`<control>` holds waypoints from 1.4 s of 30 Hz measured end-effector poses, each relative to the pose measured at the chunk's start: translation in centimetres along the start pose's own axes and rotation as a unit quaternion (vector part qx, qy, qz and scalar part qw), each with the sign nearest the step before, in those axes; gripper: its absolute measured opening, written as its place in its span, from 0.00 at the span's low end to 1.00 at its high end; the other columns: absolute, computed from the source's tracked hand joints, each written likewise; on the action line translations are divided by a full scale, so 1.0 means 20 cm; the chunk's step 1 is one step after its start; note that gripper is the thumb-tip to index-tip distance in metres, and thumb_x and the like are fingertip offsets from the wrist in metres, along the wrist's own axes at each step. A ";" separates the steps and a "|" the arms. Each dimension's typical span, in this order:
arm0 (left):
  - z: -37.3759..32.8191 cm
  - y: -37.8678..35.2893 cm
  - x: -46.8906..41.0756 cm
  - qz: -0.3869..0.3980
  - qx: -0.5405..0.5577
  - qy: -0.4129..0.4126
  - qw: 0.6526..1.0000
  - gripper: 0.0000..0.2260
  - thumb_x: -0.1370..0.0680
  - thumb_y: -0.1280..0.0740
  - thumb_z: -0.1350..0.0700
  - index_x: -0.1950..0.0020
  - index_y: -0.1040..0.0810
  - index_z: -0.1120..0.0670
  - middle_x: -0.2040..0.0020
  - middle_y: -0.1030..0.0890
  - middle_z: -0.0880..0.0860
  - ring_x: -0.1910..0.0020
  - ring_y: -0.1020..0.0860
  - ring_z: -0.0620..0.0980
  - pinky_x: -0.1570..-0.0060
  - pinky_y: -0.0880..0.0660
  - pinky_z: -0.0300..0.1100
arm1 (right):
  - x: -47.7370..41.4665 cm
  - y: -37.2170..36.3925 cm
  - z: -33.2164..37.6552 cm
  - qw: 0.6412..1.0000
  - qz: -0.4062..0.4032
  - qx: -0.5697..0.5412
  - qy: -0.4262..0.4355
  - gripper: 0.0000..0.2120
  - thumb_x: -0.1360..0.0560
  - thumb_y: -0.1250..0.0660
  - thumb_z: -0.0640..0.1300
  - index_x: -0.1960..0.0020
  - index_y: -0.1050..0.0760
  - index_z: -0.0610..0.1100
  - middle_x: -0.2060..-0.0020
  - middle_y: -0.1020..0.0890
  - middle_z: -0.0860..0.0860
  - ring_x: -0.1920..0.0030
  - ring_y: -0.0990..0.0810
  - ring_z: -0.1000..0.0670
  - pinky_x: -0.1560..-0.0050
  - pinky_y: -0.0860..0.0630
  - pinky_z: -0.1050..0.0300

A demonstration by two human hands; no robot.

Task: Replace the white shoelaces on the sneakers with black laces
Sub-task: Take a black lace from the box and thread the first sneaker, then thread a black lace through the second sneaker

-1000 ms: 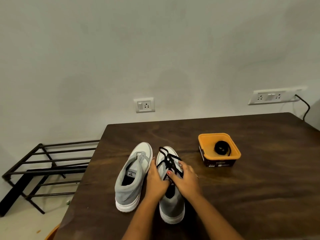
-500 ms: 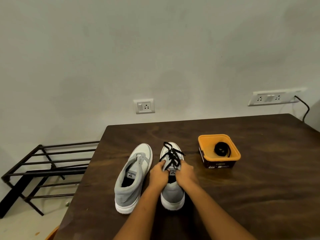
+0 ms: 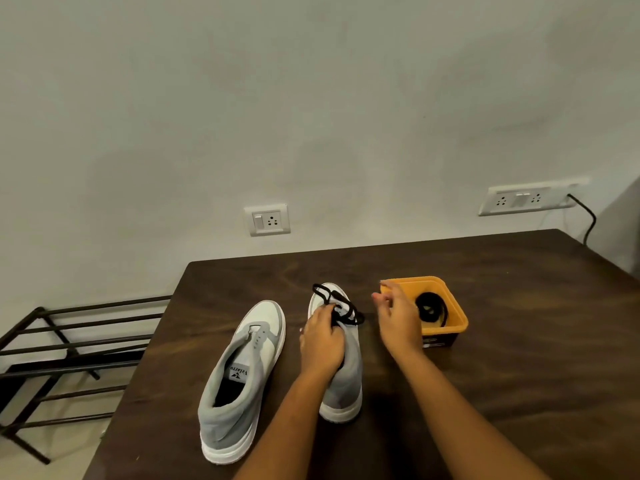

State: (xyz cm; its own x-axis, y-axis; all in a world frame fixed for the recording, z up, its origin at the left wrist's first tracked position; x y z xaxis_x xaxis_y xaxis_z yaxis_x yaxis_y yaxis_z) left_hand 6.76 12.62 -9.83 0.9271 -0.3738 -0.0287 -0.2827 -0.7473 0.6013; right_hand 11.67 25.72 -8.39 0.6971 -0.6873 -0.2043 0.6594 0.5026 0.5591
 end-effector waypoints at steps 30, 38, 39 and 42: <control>-0.12 0.00 0.00 -0.003 0.117 -0.022 0.993 0.19 0.23 0.40 0.67 0.54 0.23 0.41 0.52 0.20 0.44 0.53 0.23 0.41 0.52 0.27 0.32 | -0.27 0.13 -0.12 0.986 0.111 0.086 -0.094 0.09 0.23 0.35 0.39 0.45 0.19 0.41 0.49 0.17 0.45 0.48 0.20 0.45 0.49 0.25 0.54; -0.10 0.37 0.14 0.060 0.300 0.006 0.952 0.21 0.22 0.36 0.65 0.34 0.34 0.47 0.43 0.21 0.51 0.43 0.22 0.47 0.47 0.24 0.38 | 0.21 0.12 0.60 0.803 0.241 -0.539 -0.080 0.07 0.25 0.36 0.29 0.54 0.21 0.38 0.62 0.16 0.47 0.59 0.17 0.52 0.56 0.19 0.61; -0.10 0.43 0.18 0.065 0.308 0.002 0.949 0.21 0.22 0.37 0.66 0.33 0.34 0.47 0.44 0.21 0.49 0.44 0.21 0.46 0.47 0.23 0.39 | 0.26 0.10 0.66 0.774 0.270 -0.567 -0.084 0.08 0.25 0.37 0.29 0.54 0.22 0.38 0.62 0.16 0.47 0.60 0.17 0.52 0.58 0.19 0.61; -0.10 0.55 0.26 0.033 0.364 0.045 0.930 0.17 0.21 0.40 0.66 0.38 0.29 0.47 0.49 0.20 0.47 0.50 0.21 0.46 0.48 0.23 0.46 | 0.37 0.02 0.79 0.750 0.329 -0.568 -0.082 0.10 0.24 0.38 0.30 0.53 0.21 0.40 0.62 0.17 0.47 0.65 0.19 0.54 0.64 0.21 0.64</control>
State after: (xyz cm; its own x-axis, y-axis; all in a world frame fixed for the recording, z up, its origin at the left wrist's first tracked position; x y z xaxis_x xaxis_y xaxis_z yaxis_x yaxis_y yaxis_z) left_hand 9.03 3.58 -1.80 0.9091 -0.4094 0.0766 -0.4013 -0.9102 -0.1023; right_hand 12.68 12.64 3.02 0.9943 -0.1022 -0.0307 0.0667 0.8196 -0.5690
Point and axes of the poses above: each hand's wrist, its own x-axis away from the middle knuckle, its own y-axis out of the back of the hand, z = x × y, the point moved 1 cm from there along -x, towards the middle knuckle
